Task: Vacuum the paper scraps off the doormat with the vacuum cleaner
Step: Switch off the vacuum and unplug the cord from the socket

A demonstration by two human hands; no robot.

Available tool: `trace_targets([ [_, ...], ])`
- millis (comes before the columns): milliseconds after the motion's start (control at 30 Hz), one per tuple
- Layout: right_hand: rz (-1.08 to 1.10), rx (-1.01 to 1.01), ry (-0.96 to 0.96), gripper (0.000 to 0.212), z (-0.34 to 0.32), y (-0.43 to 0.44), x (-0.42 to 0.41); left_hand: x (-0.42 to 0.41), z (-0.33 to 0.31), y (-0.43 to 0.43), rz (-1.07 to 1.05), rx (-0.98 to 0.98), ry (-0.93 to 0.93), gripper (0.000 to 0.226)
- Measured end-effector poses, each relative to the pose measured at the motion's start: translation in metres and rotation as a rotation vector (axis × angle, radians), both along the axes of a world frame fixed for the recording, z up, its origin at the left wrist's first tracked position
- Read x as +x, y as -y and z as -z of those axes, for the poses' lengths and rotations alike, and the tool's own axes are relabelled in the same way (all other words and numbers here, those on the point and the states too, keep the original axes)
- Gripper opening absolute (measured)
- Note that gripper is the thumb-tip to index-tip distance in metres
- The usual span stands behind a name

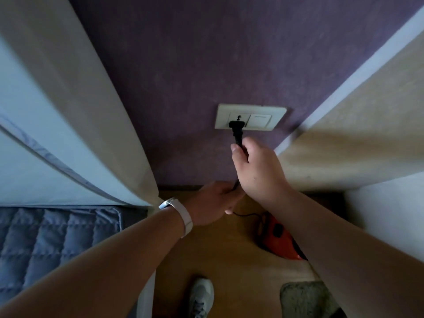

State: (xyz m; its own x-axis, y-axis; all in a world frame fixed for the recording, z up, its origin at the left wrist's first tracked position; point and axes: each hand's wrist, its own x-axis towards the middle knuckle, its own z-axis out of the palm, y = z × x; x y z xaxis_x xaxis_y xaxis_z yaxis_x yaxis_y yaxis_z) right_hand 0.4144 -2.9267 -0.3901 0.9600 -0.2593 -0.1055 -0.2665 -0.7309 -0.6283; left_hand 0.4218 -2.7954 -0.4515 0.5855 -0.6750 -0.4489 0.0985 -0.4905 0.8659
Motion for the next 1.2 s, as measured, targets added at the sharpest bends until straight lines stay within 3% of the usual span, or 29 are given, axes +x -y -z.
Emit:
trace_targets([
  [267, -0.006, 0.093, 0.082, 0.042, 0.004, 0.001, -0.007, -0.014, -0.002, -0.028, -0.088, 0.066, 0.191, 0.044],
  [400, -0.065, 0.128, 0.045, 0.040, 0.015, 0.010, -0.045, -0.039, 0.003, -0.033, -0.001, 0.174, 0.260, 0.046],
  [567, 0.085, 0.204, -0.012, 0.038, 0.026, 0.049, -0.089, -0.067, 0.009, -0.015, 0.053, 0.198, 0.247, 0.036],
  [733, 0.272, 0.219, -0.031, 0.038, 0.019, 0.115, -0.138, -0.094, 0.024, 0.025, 0.131, 0.217, 0.179, 0.062],
  [867, 0.461, 0.307, -0.095, 0.038, 0.021, 0.174, -0.186, -0.111, 0.018, 0.085, 0.282, 0.253, 0.368, 0.071],
  [1033, 0.750, 0.448, -0.125, 0.033, 0.059, 0.235, -0.238, -0.136, 0.030, 0.171, 0.547, 0.388, 0.730, 0.050],
  [1200, 0.917, 0.489, -0.148, 0.028, 0.139, 0.268, -0.288, -0.158, 0.090, 0.233, 0.702, 0.433, 0.838, 0.046],
])
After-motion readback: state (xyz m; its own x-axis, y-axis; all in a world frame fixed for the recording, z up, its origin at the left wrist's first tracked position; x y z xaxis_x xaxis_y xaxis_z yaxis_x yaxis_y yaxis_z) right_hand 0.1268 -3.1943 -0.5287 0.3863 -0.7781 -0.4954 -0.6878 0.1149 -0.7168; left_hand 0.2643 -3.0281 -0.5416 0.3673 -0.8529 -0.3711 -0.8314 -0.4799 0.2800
